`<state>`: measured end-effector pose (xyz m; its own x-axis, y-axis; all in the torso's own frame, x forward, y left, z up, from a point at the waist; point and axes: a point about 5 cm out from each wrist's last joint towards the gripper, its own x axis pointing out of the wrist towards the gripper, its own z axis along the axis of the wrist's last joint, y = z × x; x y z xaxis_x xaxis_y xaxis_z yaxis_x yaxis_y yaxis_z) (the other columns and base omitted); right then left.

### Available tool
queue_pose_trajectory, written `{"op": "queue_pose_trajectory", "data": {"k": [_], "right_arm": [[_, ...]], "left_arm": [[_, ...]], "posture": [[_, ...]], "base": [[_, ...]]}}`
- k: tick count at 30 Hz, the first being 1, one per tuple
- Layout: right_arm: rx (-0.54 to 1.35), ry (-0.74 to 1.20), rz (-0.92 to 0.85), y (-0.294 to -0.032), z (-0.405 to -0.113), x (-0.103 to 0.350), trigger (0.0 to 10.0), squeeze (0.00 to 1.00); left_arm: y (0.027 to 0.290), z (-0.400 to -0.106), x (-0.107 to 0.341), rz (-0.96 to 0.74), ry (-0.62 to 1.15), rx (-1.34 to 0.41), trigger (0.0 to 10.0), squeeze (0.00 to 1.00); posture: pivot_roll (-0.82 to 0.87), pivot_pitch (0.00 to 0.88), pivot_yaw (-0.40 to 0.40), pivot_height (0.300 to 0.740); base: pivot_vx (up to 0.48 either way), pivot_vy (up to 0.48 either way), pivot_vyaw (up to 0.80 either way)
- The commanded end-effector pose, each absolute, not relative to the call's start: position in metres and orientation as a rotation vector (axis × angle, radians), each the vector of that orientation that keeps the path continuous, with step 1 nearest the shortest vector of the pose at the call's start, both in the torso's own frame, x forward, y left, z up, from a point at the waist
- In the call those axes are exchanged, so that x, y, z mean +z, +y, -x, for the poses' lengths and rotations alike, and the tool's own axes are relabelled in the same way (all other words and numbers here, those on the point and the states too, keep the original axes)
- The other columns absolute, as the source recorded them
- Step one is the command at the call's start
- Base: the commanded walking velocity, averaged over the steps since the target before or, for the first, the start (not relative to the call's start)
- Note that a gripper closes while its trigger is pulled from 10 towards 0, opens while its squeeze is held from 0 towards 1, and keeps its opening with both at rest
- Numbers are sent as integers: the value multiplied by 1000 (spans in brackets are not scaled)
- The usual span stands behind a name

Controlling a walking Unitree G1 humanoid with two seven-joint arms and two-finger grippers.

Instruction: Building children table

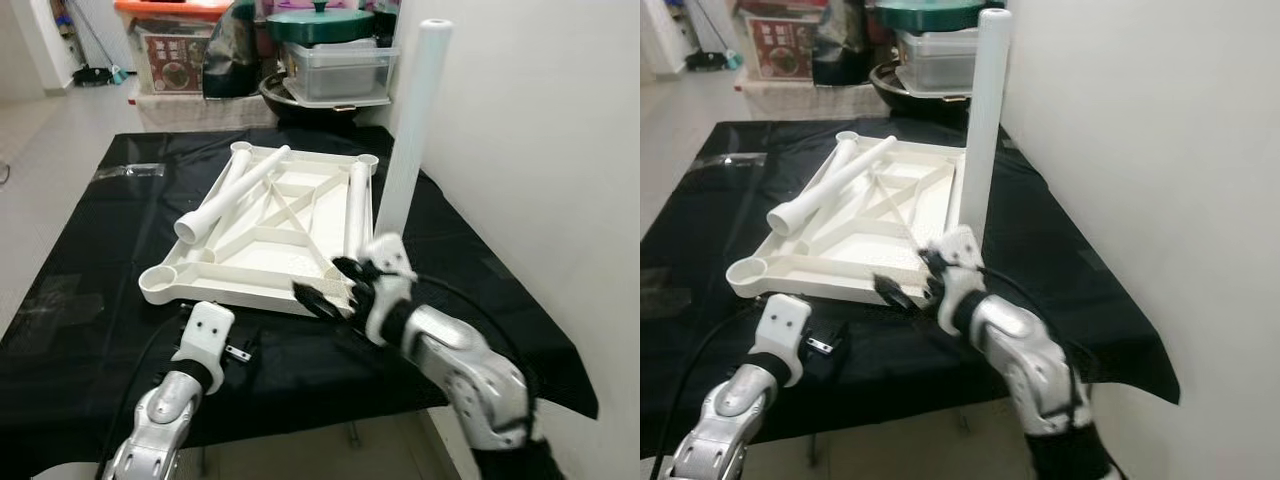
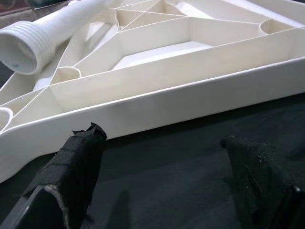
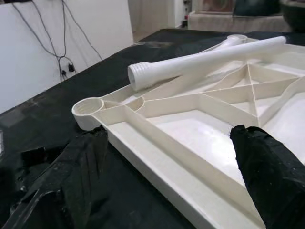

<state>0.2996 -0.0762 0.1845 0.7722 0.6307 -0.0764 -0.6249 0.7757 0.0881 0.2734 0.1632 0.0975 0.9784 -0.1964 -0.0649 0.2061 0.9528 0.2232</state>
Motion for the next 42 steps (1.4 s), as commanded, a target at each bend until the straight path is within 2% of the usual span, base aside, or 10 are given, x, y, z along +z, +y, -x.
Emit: {"op": "queue_pose_trajectory", "data": {"k": [1,7,9,10,18,19,23,32,37,42], "right_arm": [[521,106,-53,-68,-319,180,10000,1000],[146,151,-46,-100,-348,166,10000,1000],[-58,159,-38,-139,-355,161,10000,1000],[-274,169,-45,-182,-357,157,10000,1000],[-443,156,-40,-220,-355,158,10000,996],[-543,139,-24,-250,-350,162,10000,992],[-598,69,7,-303,-348,182,10000,992],[-427,-10,135,-265,-369,190,10000,984],[17,32,-51,-184,-377,179,10000,980],[163,86,-139,-148,-370,174,10000,953]], "left_arm": [[165,-273,96,-238,53,-194,10000,0],[170,-273,99,-237,45,-169,10000,0],[171,-271,97,-236,50,-166,10000,0],[169,-269,95,-233,54,-169,10000,0],[167,-269,95,-231,55,-173,10000,0],[166,-269,95,-229,55,-175,10000,0],[165,-271,94,-233,60,-195,10000,0],[165,-273,97,-230,51,-183,10000,0],[173,-266,93,-236,66,-162,10000,0],[171,-266,93,-236,67,-163,10000,0]], "posture": [[132,0,-89,740],[144,0,-102,740],[139,0,-99,740],[136,0,-97,740],[115,0,-86,740],[115,0,-86,740],[90,0,-68,740],[120,0,-87,740],[127,0,-92,740],[129,0,-93,740]], "base": [[0,0,0],[0,0,0],[0,0,0],[0,0,0],[0,0,0],[0,0,0],[0,0,0],[0,0,0],[0,0,0],[0,0,0]]}}
